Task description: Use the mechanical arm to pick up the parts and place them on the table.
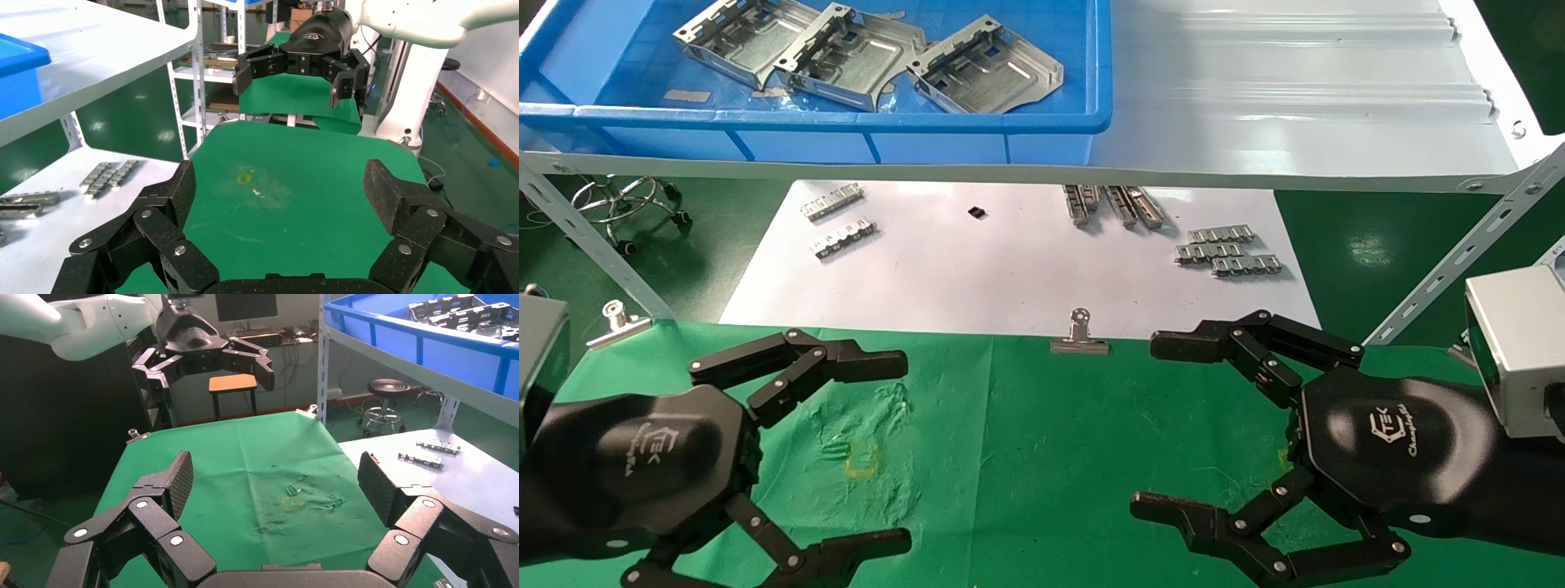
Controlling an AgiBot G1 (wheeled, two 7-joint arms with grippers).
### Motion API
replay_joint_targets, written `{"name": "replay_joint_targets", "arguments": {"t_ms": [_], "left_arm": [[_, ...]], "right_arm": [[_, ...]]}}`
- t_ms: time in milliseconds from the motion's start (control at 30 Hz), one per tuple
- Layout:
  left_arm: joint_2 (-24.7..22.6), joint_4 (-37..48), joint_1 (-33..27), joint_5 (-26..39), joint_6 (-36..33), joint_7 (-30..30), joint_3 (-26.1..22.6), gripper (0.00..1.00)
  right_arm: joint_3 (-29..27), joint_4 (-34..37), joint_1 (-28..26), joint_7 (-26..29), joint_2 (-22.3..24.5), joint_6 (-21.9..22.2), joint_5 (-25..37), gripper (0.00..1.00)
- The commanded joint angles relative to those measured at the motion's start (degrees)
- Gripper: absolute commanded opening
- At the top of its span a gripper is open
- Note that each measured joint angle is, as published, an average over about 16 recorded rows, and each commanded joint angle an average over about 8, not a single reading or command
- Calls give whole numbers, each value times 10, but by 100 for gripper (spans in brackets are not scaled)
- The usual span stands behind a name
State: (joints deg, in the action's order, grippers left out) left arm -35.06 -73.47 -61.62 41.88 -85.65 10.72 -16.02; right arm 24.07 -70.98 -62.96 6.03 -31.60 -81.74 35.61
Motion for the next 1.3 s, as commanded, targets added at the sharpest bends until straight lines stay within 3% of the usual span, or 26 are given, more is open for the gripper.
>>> {"name": "replay_joint_targets", "arguments": {"t_ms": [33,233,267,500,533,900,1300], "left_arm": [[0,0,0,0,0,0,0,100],[0,0,0,0,0,0,0,100],[0,0,0,0,0,0,0,100],[0,0,0,0,0,0,0,100],[0,1,0,-1,1,1,0,100],[-23,37,-37,9,58,8,7,100],[-82,123,-136,83,199,36,-8,100]], "right_arm": [[0,0,0,0,0,0,0,100],[0,0,0,0,0,0,0,100],[0,0,0,0,0,0,0,95],[0,0,0,0,0,0,0,8],[0,0,0,0,0,0,0,0],[0,0,0,0,0,0,0,0],[0,0,0,0,0,0,0,0]]}}
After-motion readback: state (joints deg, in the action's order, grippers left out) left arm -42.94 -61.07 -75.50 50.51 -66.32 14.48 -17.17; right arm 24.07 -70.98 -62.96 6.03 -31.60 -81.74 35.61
